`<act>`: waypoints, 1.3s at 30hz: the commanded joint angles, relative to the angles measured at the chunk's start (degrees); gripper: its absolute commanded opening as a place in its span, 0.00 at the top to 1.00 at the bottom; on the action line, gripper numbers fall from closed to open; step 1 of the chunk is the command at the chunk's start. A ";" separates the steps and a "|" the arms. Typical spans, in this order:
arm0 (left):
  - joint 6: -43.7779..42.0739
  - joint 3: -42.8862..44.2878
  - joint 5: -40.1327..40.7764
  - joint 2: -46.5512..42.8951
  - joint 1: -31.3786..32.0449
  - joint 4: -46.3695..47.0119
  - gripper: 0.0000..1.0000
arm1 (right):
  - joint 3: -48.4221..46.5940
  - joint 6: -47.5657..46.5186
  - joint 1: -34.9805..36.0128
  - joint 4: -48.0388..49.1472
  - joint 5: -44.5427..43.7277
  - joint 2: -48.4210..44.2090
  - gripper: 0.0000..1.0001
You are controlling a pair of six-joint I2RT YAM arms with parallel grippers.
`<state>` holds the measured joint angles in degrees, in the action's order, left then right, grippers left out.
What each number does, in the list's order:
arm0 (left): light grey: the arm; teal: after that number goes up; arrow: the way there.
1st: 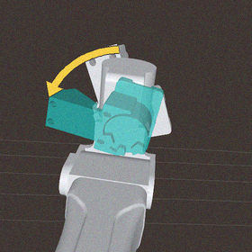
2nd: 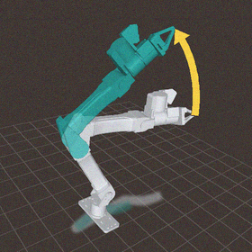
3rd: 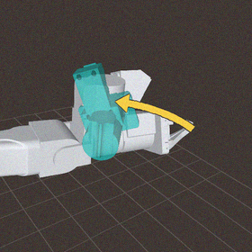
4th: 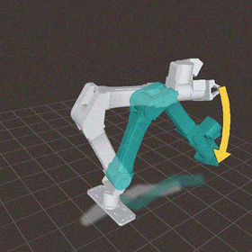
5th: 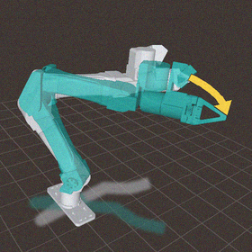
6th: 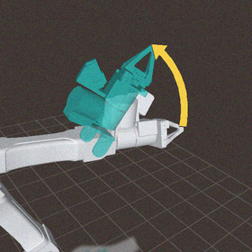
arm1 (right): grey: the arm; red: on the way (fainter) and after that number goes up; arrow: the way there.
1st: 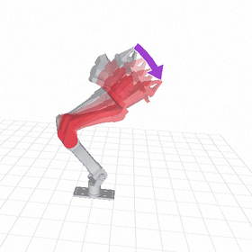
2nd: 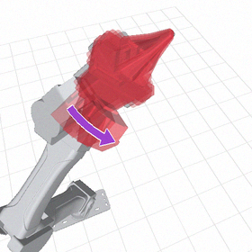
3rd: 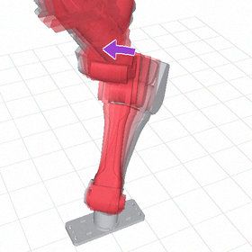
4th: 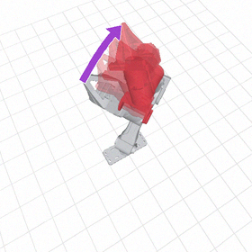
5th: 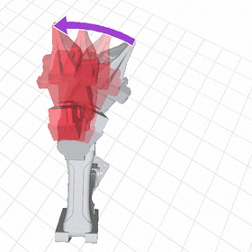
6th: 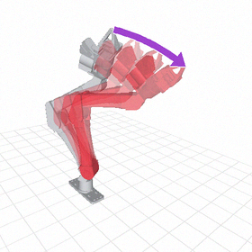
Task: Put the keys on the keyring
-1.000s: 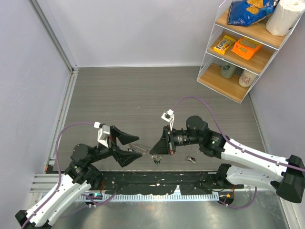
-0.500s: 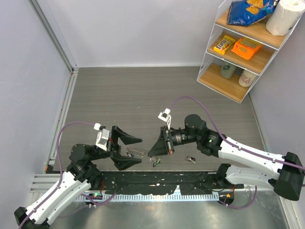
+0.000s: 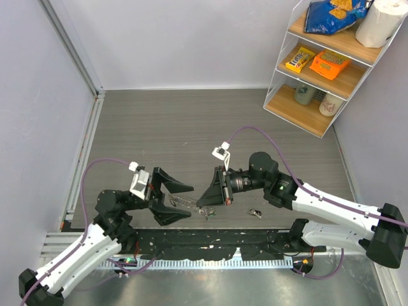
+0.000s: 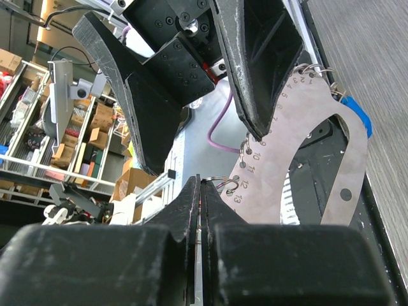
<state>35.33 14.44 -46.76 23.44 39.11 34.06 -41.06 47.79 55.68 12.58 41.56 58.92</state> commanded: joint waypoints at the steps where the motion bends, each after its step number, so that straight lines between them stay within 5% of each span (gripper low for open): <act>1: 0.53 0.33 0.00 1.52 0.88 6.01 0.13 | -3.68 1.34 -0.22 6.75 2.21 0.32 0.95; 24: 3.86 2.44 -4.82 10.48 4.30 18.22 0.13 | -6.75 -1.99 1.54 7.72 15.11 2.61 0.95; 39: 8.79 0.59 -7.38 1.52 6.15 18.85 0.14 | -12.99 -16.85 3.56 -8.36 23.11 4.54 0.95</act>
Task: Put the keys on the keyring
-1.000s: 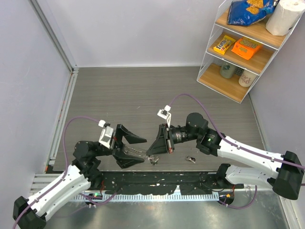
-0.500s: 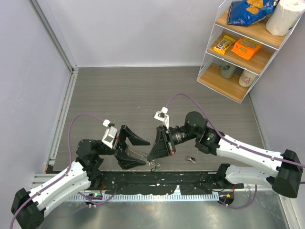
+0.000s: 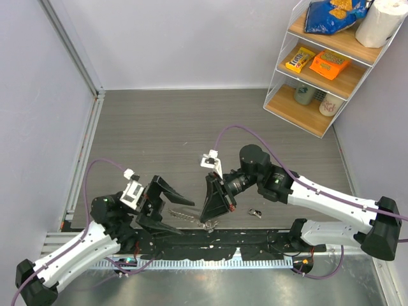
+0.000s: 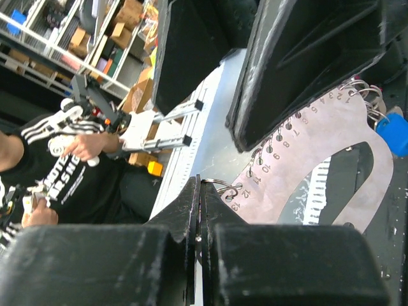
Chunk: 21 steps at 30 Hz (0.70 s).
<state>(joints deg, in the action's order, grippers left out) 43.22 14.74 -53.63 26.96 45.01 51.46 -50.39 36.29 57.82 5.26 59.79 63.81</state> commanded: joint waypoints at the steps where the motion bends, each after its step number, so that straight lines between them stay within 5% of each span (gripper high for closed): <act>1: 0.90 0.20 -0.43 -2.26 0.42 1.36 0.14 | -3.75 -6.40 2.02 -1.04 5.51 -0.35 0.95; 9: 0.99 2.22 -3.15 -0.42 2.01 1.36 0.15 | -7.96 -9.65 4.23 -4.37 12.80 2.63 0.95; 21: 0.99 4.85 -5.35 1.78 5.61 1.45 0.24 | -19.21 -22.58 7.83 -22.30 11.40 8.52 0.95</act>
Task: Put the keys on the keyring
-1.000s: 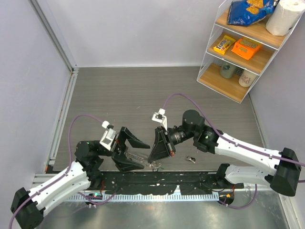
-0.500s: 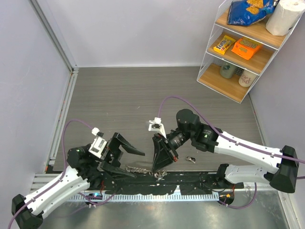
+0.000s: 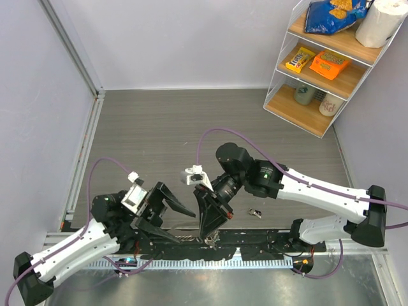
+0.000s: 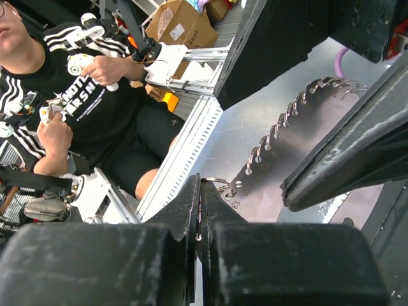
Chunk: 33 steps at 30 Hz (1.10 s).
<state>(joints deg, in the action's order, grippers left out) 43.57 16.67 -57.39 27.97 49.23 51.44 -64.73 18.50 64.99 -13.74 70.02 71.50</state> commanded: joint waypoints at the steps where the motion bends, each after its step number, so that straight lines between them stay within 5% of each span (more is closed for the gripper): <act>1: 0.55 3.11 -1.85 1.04 1.74 1.38 0.26 | -5.23 -5.66 0.84 -3.66 1.09 1.00 0.94; 10: 0.73 5.22 -2.64 3.23 4.91 1.56 0.43 | -10.15 -8.75 1.72 -7.62 0.91 4.08 0.94; 25: 0.20 6.27 -2.82 6.84 6.75 1.56 0.49 | -13.05 -11.56 2.77 -10.61 0.56 5.13 0.95; 33: -0.15 7.50 -3.17 8.42 7.72 1.47 0.61 | -13.49 -12.96 2.86 -11.05 -0.14 5.05 0.95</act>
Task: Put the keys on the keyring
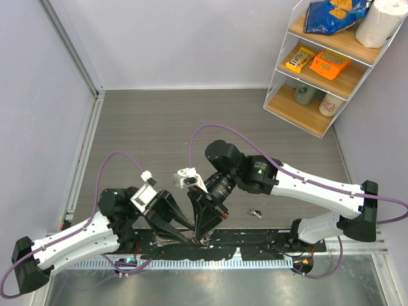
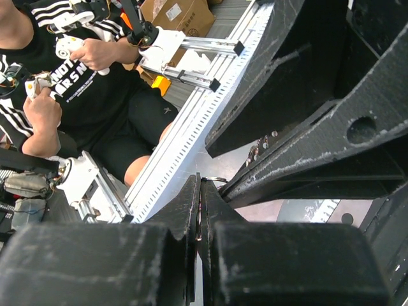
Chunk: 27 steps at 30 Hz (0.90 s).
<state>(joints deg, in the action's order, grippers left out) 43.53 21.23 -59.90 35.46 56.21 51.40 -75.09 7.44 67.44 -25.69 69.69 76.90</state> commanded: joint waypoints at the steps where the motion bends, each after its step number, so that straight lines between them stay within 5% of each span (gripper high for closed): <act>1: -0.20 2.94 -0.74 1.36 0.84 1.51 0.61 | -3.22 -1.91 0.41 0.99 0.18 -0.44 0.95; 15: -0.81 4.25 -1.01 4.79 2.51 1.51 0.73 | -3.92 -2.35 0.41 1.35 0.18 -0.97 0.95; 19: -0.90 4.78 -1.71 5.49 2.95 1.51 0.85 | -4.10 -2.43 0.41 1.52 0.09 -1.14 0.95; 21: -0.99 4.96 -1.80 5.93 3.12 1.43 1.00 | -4.27 -2.43 0.41 1.61 0.27 -1.14 0.95; 27: -2.13 5.22 -1.89 5.85 3.74 0.46 1.00 | -3.84 -3.22 0.50 1.17 -1.22 -2.37 0.95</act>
<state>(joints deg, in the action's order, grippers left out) 42.83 24.16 -61.56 41.15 59.27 51.55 -76.31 6.11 68.05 -27.51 70.94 76.84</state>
